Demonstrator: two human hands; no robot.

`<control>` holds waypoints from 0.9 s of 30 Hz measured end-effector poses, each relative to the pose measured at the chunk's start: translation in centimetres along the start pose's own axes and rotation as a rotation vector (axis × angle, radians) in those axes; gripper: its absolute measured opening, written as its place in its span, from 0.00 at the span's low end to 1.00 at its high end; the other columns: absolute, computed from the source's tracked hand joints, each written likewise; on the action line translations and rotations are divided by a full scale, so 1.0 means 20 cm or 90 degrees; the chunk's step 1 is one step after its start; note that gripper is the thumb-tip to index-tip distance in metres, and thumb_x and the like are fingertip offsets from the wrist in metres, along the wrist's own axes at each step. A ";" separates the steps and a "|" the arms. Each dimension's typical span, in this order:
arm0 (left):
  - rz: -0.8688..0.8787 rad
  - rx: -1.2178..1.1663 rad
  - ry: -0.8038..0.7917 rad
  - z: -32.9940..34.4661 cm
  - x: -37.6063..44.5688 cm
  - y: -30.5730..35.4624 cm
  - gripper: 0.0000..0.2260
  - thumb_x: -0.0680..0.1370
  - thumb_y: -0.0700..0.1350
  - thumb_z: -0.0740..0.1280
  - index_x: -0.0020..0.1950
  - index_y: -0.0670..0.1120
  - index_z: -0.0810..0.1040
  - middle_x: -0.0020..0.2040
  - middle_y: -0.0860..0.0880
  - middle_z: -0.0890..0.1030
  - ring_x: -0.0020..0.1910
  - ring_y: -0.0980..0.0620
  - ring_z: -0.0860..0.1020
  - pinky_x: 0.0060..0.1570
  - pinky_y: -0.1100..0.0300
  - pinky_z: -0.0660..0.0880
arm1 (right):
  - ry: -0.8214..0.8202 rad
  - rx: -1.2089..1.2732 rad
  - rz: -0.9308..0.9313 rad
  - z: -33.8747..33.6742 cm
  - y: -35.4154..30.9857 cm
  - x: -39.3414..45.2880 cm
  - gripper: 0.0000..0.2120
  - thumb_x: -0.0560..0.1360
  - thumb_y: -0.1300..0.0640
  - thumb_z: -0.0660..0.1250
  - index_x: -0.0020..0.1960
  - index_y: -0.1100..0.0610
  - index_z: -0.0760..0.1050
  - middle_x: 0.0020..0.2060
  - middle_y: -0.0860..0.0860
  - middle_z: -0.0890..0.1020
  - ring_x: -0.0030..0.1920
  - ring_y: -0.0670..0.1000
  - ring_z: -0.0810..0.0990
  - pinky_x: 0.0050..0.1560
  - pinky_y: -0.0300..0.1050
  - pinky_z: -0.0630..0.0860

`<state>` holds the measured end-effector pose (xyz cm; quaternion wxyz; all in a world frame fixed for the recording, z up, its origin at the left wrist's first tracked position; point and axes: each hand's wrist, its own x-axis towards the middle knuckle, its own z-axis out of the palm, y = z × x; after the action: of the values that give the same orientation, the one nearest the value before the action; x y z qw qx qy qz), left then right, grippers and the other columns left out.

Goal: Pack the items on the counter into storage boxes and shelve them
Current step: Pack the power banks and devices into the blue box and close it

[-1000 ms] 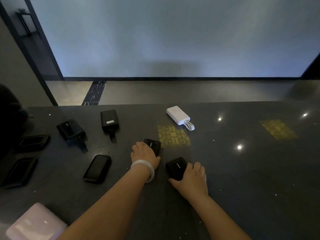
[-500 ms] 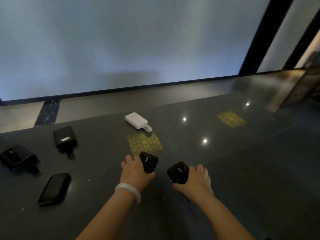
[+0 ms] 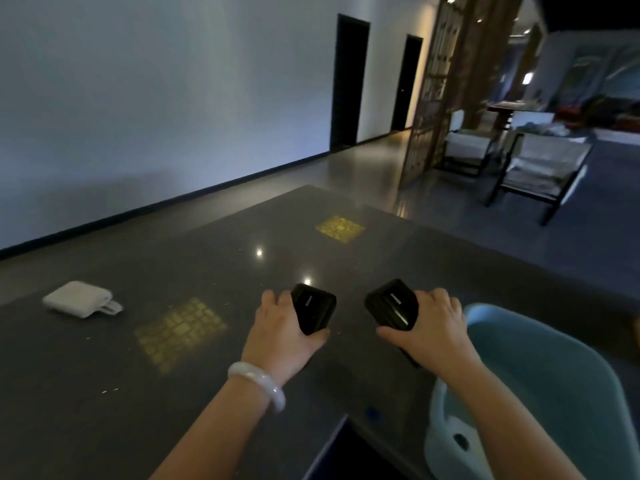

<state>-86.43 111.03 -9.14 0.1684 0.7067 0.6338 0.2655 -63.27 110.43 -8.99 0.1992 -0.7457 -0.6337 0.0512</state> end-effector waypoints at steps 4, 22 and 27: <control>0.072 -0.009 -0.040 0.20 0.02 0.29 0.28 0.70 0.61 0.72 0.63 0.47 0.70 0.55 0.50 0.65 0.55 0.50 0.73 0.54 0.54 0.76 | 0.005 -0.016 0.066 -0.16 0.35 -0.05 0.33 0.62 0.32 0.71 0.60 0.50 0.72 0.49 0.48 0.66 0.57 0.53 0.67 0.58 0.49 0.68; 0.177 0.029 -0.125 0.68 -0.06 0.72 0.27 0.68 0.63 0.71 0.60 0.53 0.67 0.51 0.56 0.63 0.49 0.56 0.70 0.39 0.65 0.68 | -0.228 -0.086 -0.018 -0.07 0.92 -0.02 0.32 0.56 0.32 0.71 0.55 0.46 0.71 0.48 0.45 0.64 0.50 0.48 0.62 0.55 0.47 0.66; 0.229 0.077 -0.131 0.69 -0.05 0.71 0.33 0.69 0.64 0.70 0.67 0.52 0.62 0.54 0.55 0.61 0.52 0.58 0.66 0.43 0.65 0.70 | -0.313 -0.090 -0.005 0.11 0.93 -0.02 0.32 0.61 0.35 0.72 0.59 0.48 0.69 0.52 0.47 0.64 0.55 0.51 0.65 0.59 0.52 0.68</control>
<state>-66.88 109.40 -12.10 0.1393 0.8407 0.4915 0.1796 -46.76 108.40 -17.74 -0.0129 -0.7206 -0.6678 0.1857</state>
